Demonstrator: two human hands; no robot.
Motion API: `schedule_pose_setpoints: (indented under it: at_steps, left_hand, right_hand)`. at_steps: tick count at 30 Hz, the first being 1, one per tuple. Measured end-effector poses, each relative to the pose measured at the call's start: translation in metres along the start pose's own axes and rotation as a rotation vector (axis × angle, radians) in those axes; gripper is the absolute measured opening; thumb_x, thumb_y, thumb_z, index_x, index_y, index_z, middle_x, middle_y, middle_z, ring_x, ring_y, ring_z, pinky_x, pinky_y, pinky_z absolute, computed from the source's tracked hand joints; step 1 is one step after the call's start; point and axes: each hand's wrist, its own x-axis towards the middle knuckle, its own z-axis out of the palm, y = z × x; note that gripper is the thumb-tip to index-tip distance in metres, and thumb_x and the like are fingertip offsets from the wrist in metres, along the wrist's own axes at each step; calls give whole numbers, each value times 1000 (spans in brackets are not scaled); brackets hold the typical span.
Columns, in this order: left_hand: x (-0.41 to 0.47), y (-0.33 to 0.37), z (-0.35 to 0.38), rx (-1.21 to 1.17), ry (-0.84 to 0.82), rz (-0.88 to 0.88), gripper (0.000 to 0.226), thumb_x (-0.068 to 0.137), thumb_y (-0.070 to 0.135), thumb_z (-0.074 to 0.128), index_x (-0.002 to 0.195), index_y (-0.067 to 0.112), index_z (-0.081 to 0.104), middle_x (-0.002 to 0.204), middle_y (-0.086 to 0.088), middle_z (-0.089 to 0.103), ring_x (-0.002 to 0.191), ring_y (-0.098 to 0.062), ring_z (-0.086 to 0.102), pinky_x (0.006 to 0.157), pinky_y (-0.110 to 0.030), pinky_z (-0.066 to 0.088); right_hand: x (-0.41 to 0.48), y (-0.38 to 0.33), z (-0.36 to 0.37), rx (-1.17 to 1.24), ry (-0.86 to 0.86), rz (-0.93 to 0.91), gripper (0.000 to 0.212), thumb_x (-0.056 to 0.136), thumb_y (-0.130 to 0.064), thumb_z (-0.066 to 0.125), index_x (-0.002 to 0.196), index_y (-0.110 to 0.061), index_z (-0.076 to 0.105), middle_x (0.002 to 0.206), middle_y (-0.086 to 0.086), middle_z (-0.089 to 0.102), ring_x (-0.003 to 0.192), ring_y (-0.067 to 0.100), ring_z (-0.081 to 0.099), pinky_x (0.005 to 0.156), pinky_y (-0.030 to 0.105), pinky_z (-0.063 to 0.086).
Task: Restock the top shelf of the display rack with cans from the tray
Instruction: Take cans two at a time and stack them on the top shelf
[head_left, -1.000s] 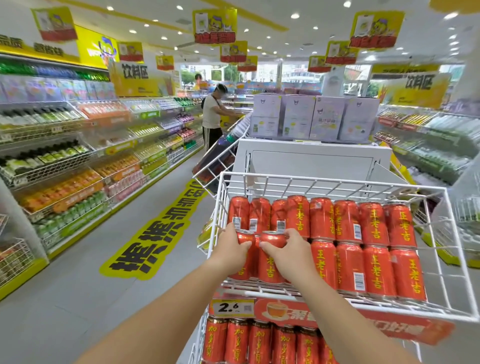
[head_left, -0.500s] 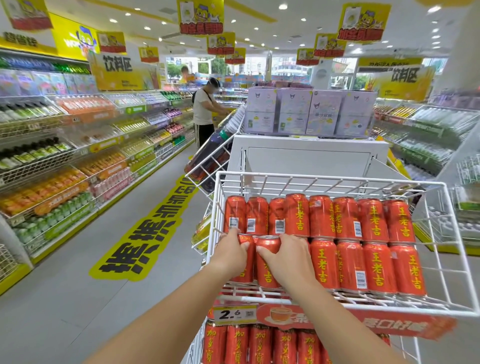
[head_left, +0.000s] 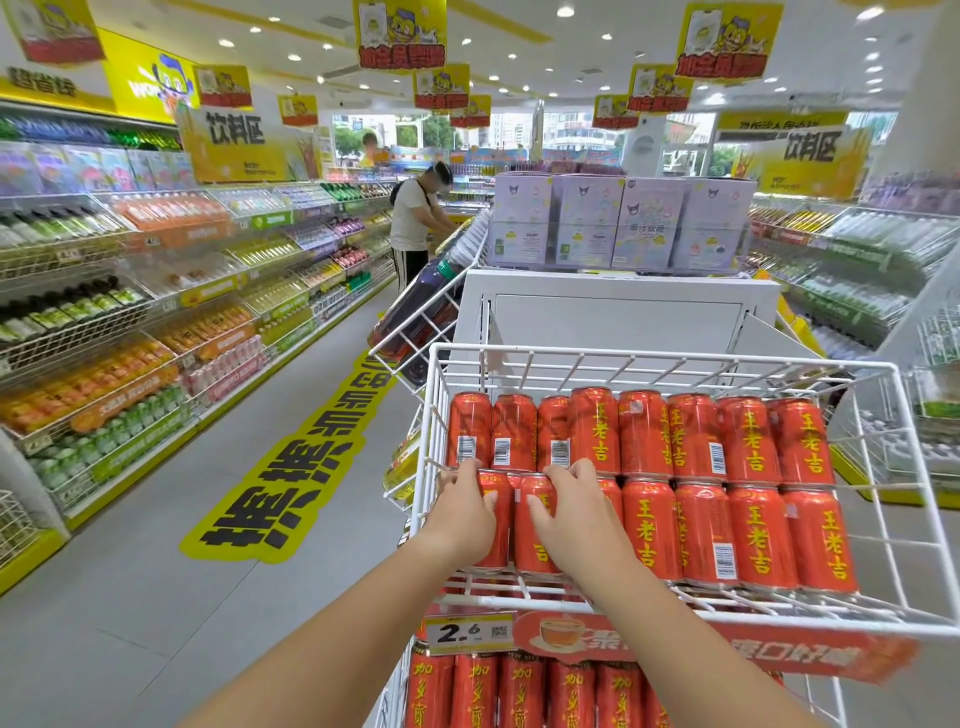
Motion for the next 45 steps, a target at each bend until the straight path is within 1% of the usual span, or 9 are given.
schedule_pose_setpoints:
  at_steps: [7,11,16,19,26,31,37,43,45]
  left_hand:
    - [2,-4,1,-27,-12,-1,53,105,22,47,153,25,26,150,-16,39,106,-24,58,89,-39,54]
    - [-3,-1,-1,-32,-25,-8,62,106,23,46,160,23,15,163,-14,27,141,-29,43,108,-41,44]
    - [-14,4,-6,48,-37,24,67,102,24,52,157,17,14,154,-14,39,134,-31,50,111,-43,42]
    - [-29,5,-8,313,-82,105,79,104,28,49,161,10,-2,165,-16,13,149,-34,28,120,-45,31]
    - [-66,5,-14,693,-102,228,77,105,47,39,161,12,1,169,-16,4,156,-32,4,126,-47,13]
    - [-101,4,-18,914,-82,304,75,105,57,17,161,8,8,168,-21,9,156,-35,2,127,-46,4]
    - [-141,-16,-19,839,-18,251,106,75,74,-20,162,20,6,169,-10,12,156,-31,6,122,-60,9]
    - [-195,-88,2,776,-5,275,84,92,65,20,154,12,38,155,-21,43,141,-43,43,100,-70,44]
    - [-212,-114,21,776,-69,264,90,89,68,11,160,14,20,163,-21,27,149,-44,29,108,-71,35]
  right_hand:
    - [4,6,-2,25,-70,-15,49,103,-31,54,148,-15,45,142,0,39,116,22,60,93,35,51]
    - [2,7,-1,0,-71,-26,51,104,-33,51,151,-17,41,145,1,37,115,21,61,91,34,52]
    - [-3,7,-9,-143,-62,-104,51,104,-35,49,151,-19,37,142,3,41,106,22,65,78,31,54]
    - [-11,10,-20,-372,-60,-225,41,102,-37,48,138,-18,47,134,4,47,107,23,61,75,32,54]
    - [-25,27,-30,-575,-123,-303,63,99,-55,37,150,-17,40,152,10,45,141,29,39,116,42,35]
    - [-52,30,-35,-522,-140,-239,85,89,-64,4,159,-21,27,167,12,22,155,31,16,123,51,15]
    - [-103,24,-42,-495,-119,-182,96,79,-69,-8,161,-26,17,170,10,9,156,31,7,123,54,11]
    - [-186,35,-14,-548,-84,-138,79,92,-63,20,153,-17,42,162,19,33,149,39,32,116,59,31]
    - [-218,46,10,-553,-99,-117,76,93,-61,28,152,-15,44,161,19,34,147,39,34,115,59,33]
